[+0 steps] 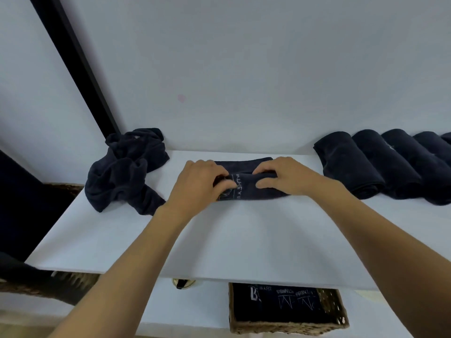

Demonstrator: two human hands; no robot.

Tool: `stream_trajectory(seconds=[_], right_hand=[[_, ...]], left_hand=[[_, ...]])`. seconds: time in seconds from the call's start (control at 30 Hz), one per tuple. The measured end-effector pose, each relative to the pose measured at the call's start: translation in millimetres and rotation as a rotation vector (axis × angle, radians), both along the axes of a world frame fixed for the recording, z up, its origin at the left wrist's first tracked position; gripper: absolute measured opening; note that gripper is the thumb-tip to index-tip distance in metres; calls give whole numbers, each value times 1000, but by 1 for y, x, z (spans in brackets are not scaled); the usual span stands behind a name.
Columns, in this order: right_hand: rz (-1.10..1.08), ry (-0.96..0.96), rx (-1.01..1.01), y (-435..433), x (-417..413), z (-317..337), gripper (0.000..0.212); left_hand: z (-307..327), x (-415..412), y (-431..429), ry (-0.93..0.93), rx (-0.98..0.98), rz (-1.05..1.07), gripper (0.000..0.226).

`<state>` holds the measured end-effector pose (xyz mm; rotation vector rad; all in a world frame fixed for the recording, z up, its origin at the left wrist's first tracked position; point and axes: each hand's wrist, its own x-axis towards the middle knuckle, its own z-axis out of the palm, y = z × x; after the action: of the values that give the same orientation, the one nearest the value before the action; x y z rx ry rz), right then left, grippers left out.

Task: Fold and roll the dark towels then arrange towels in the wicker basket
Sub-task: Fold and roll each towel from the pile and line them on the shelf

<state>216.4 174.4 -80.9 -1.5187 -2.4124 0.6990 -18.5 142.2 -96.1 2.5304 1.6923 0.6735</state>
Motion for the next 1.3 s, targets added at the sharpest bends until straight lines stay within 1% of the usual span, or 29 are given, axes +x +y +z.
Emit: stream_trajectory(seconds=[0.07,0.1,0.17,0.2,0.23,0.3,0.33,0.4,0.43,0.47,0.53,0.57,0.6,0.63,0.67,0.73,0.77,0.8,0.83,0.87,0.93,1.03,1.1,1.17,1.2,1.23,1.27,1.3], right_hand=[[1,49,-92,14,0,5,16],[3,59,-123,19,-1,6,15],[4,61,-143,25,-3,7,15],[5,41,-104,26,-3,6,14],[12,5,-15,25,-4,5,14],[50,-69,240,21,-6,3,16],[86,-108,341,19,-7,4,21],[153,-234,429,18,-12,2,37],[170,-297,436,22,-14,0,44],[175,-322,422,27,-15,-1,46],[165,-253,316,42,-15,0,41],[152,-194,230,50,-15,3,36],[137,-144,134,59,-15,6,32],[127,-105,49,68,-16,9,29],[123,-77,-15,77,-16,12,27],[121,-37,-109,90,-16,15,23],[121,-18,-146,94,-17,17,21],[126,-14,-161,96,-19,18,20],[143,-30,-132,96,-21,19,20],[167,-67,-59,94,-23,18,22],[206,-154,142,82,-28,13,30],[215,-340,405,65,-42,1,49],[190,-430,484,65,-52,-5,55],[113,-378,450,67,-56,-3,49],[58,-327,392,68,-55,0,46],[-7,-268,316,68,-52,3,45],[-75,-210,229,66,-48,6,45],[-134,-168,154,65,-43,8,44]], left_hand=[[-6,0,-2,74,-24,-27,46],[-6,-2,1,78,-69,-24,48],[-1,-5,13,-4,-189,-14,44],[3,-6,22,-46,-263,-18,41],[7,-7,32,-67,-342,-26,38],[12,-10,51,-75,-482,-47,29],[14,-12,60,-81,-532,-55,22],[18,-14,72,-118,-627,-61,9],[20,-13,76,-137,-667,-62,12],[21,-12,80,-139,-696,-58,15],[21,-8,85,-96,-667,-27,13],[21,-6,84,-79,-585,-4,11],[20,-5,82,-84,-469,22,14],[19,-3,76,-116,-365,36,18],[20,-2,69,-149,-306,34,24],[17,-1,59,-106,-297,17,42],[14,-2,59,-61,-301,10,46],[12,-3,61,-43,-316,12,46],[13,-4,66,-40,-333,18,43],[14,-4,72,-33,-359,23,40],[21,-4,84,2,-439,19,35],[26,-7,98,27,-558,32,30],[26,-5,103,60,-561,99,32],[25,7,97,81,-438,236,40],[24,18,90,31,-343,324,45],[22,30,81,-82,-257,392,45],[19,42,73,-240,-203,424,41],[14,54,66,-401,-191,427,35]])
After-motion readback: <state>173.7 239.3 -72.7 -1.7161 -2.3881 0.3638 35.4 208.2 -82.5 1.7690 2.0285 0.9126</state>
